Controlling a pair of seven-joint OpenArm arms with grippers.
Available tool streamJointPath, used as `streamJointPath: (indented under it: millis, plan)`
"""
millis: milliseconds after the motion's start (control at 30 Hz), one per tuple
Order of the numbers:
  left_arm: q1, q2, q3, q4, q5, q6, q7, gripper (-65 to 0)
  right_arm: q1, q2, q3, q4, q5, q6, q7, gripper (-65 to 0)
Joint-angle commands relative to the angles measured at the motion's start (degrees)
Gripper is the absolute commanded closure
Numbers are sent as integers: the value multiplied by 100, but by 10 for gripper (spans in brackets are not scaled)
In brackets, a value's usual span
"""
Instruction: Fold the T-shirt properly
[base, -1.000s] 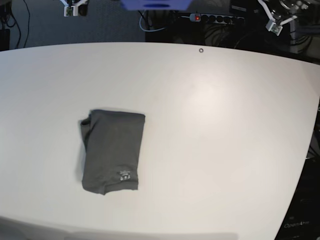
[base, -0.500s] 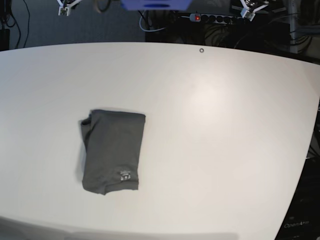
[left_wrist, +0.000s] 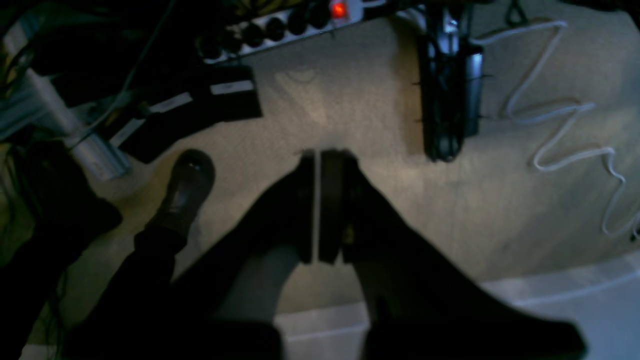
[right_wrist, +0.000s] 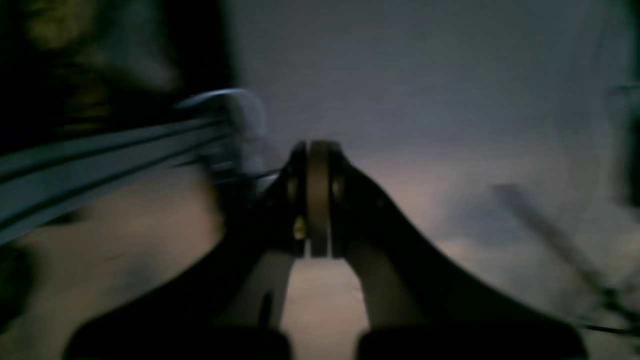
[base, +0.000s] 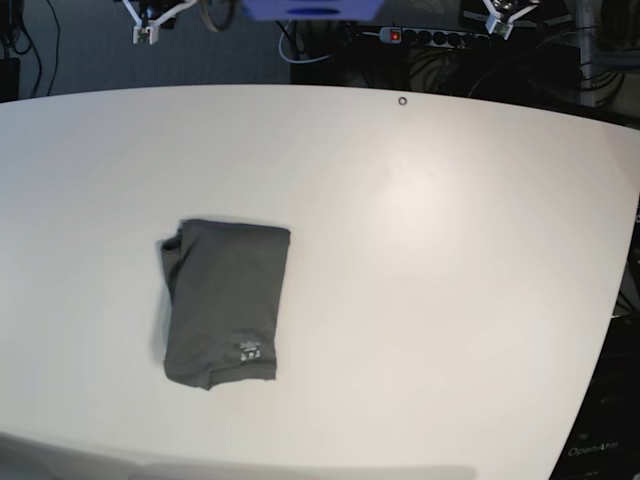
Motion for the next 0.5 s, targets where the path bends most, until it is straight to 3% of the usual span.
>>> streamJointPath:
  millis: [0,167,233,467]
  plan:
    - [-2,-21,-6,-120,-1,-64,-119,-19,-26,52,-67,-81,33,-88,62,0]
    - [-406,225,-50,-990,-45,-1058,-409,-19,177,52,-128,-388,33,-176,-105,0]
    - [-556,357,-58,-1377,-45,-1207,-585,-19,264,52,-119,-423,42,-255,-158,0]
    - [-934,664,-50,-2238,-45,-1269,-1182,-19,300,61,-480,-406,33,-1090,-334,0]
